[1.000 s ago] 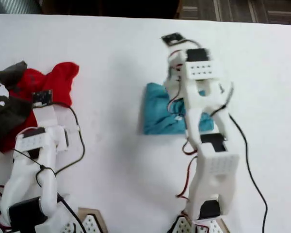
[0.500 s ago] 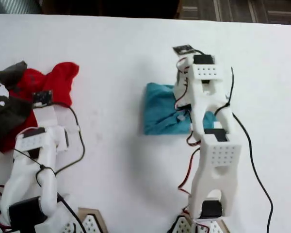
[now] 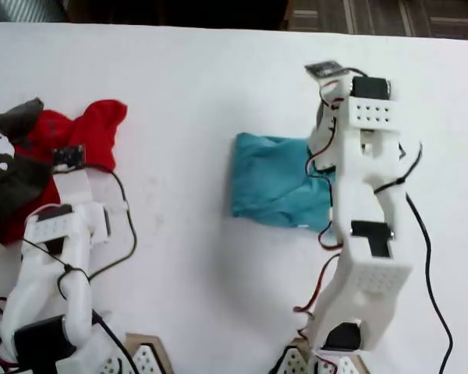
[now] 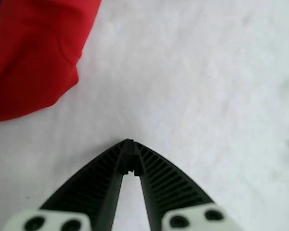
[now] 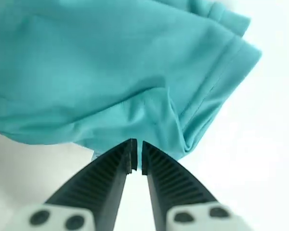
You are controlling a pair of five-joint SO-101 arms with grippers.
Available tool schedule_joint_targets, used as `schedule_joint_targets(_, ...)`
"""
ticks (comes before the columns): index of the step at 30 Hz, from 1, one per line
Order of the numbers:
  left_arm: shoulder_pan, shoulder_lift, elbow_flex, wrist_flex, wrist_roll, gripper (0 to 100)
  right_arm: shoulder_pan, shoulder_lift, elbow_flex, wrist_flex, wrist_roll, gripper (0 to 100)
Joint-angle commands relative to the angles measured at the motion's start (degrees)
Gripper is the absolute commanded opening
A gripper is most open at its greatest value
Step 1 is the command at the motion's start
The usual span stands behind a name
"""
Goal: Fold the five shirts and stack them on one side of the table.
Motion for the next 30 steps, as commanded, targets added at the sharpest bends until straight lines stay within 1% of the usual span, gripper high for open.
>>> schedule_joint_targets(1, -0.35, -0.18, -1.98, -0.88, 0.62, 3, -2.33, -1.89, 0.79, -3.91, -2.2, 2.1)
schedule_joint_targets(5, -0.35, -0.18, -1.98, -0.88, 0.62, 3, -5.05, 4.79, 2.46, -12.62, -6.24, 2.1)
schedule_joint_targets(11, -0.35, -0.18, -1.98, -0.88, 0.62, 3, -7.6, 11.82, 2.11, -17.1, -6.95, 2.1)
schedule_joint_targets(13, -0.35, -0.18, -1.98, -0.88, 0.62, 3, -7.43, 12.97, 2.55, -16.66, -6.95, 2.1)
schedule_joint_targets(16, -0.35, -0.18, -1.98, -0.88, 0.62, 3, -6.37, 12.97, 2.29, -12.62, -6.95, 2.1)
schedule_joint_targets(22, -0.35, -0.18, -1.98, -0.88, 0.62, 3, -4.35, 9.27, 2.55, -7.96, -6.51, 2.1)
schedule_joint_targets(27, -0.35, -0.18, -1.98, -0.88, 0.62, 3, -3.21, 8.84, 2.64, -3.82, -2.46, 2.1)
schedule_joint_targets(30, -0.35, -0.18, -1.98, -0.88, 0.62, 3, -1.01, 8.13, 3.6, -2.68, -1.32, 2.1)
